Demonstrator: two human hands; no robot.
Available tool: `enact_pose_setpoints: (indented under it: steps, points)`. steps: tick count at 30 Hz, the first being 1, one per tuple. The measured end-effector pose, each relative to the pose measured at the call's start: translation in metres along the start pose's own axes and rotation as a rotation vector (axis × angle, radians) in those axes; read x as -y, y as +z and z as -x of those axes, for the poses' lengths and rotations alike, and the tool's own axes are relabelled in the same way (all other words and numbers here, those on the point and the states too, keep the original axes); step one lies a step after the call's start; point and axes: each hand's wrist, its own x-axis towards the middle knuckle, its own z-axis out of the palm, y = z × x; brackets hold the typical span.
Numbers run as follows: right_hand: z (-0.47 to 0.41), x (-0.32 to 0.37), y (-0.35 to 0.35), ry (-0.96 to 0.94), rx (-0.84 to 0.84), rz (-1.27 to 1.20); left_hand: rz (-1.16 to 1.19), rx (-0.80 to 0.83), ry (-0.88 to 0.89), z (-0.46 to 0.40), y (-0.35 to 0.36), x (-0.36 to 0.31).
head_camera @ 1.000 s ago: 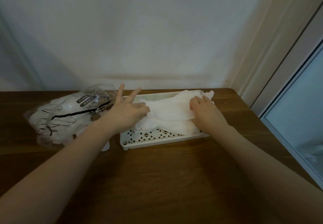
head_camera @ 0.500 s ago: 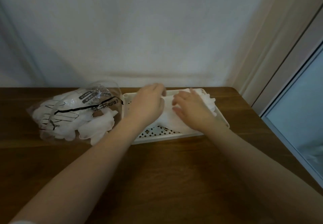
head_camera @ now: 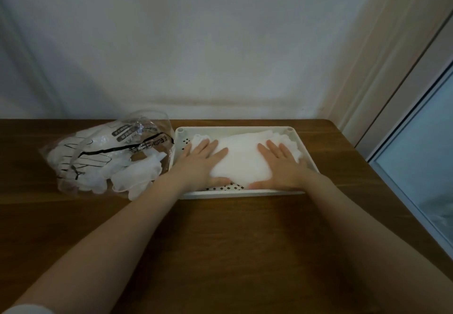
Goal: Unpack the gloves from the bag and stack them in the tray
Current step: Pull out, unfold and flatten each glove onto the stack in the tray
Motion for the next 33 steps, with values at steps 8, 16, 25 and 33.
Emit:
enact_pose_setpoints:
  steps: [8, 16, 25, 33]
  points:
    - [0.02, 0.032, -0.027, 0.094, -0.239, 0.134, 0.355, -0.438, 0.086, 0.035, -0.024, -0.005]
    - [0.013, 0.131, -0.039, -0.361, -0.528, 0.03, 0.14, -0.409, -0.394, 0.083, -0.018, 0.033]
    - [0.009, 0.174, -0.02, -0.518, -0.589, -0.12, 0.188, -0.455, -0.438, 0.1, -0.013, 0.053]
    - [0.03, 0.191, -0.03, -0.566, -0.272, -0.808, 1.356, -0.48, -0.217, 0.134, -0.064, 0.03]
